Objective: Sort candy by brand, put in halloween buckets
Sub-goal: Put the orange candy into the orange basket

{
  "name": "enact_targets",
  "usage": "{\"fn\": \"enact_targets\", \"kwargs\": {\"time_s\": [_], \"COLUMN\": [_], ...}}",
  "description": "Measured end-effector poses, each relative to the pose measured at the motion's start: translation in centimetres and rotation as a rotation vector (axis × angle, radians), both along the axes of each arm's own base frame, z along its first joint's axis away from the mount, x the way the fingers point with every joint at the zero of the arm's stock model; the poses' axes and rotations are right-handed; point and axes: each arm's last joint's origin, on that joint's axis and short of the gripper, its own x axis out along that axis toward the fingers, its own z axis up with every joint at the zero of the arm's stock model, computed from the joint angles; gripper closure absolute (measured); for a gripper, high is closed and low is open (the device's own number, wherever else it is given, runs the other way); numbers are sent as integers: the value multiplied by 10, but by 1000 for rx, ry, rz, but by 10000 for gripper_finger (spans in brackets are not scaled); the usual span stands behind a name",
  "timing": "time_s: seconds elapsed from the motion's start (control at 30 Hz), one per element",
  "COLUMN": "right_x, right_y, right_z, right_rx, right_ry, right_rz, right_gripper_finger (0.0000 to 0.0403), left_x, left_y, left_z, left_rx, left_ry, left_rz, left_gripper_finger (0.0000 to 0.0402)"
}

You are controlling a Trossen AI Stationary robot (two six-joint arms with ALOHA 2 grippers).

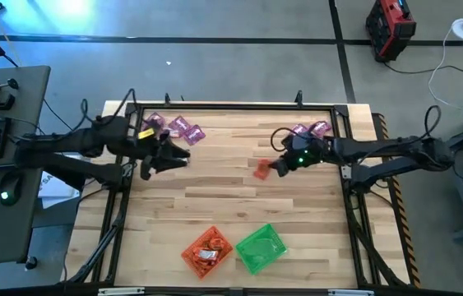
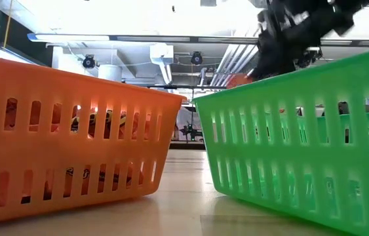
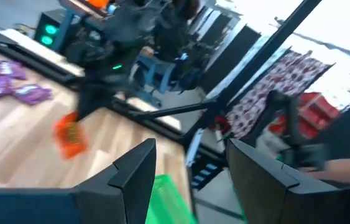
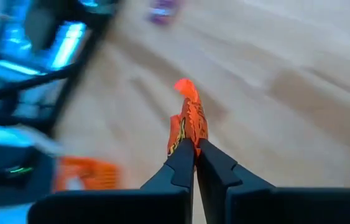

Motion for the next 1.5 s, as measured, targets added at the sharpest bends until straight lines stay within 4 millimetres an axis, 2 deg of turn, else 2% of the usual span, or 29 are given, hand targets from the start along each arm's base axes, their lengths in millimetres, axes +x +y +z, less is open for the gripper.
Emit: {"fn": "enact_targets", "kwargs": {"time_s": [0.13, 0.27, 0.43, 0.57, 0.7, 0.83, 1.0, 1.27, 1.37, 1.5], "right_x": [25, 57, 105, 145, 178, 200, 210, 210, 204, 185], "right_y": [30, 72, 125, 159, 179, 189, 192, 194, 187, 175], "right_z": [25, 34, 23, 9, -2, -5, -4, -2, 0, 8], "right_rx": [15, 31, 15, 17, 23, 15, -12, 10, 3, -86], "right_ry": [-51, -43, 7, 1, 3, 22, 143, 165, 222, 371], "right_rz": [102, 212, 325, 382, 418, 445, 470, 526, 566, 576], "right_gripper_finger": [401, 402, 402, 402, 402, 402, 380, 259, 223, 201], "left_x": [-12, -16, -15, -13, -13, -14, -14, -14, -14, -9], "left_y": [2, 3, 3, 2, 2, 2, 2, 2, 2, 3], "left_z": [-3, -10, -17, -19, -19, -19, -21, -21, -21, -24], "left_rx": [34, 52, 72, 73, 70, 53, 51, 51, 53, 84], "left_ry": [48, 129, 198, 217, 218, 221, 237, 239, 239, 256], "left_rz": [50, 81, 75, 74, 70, 71, 57, 57, 57, 83], "left_gripper_finger": [216, 216, 216, 216, 216, 216, 216, 216, 216, 216]}}
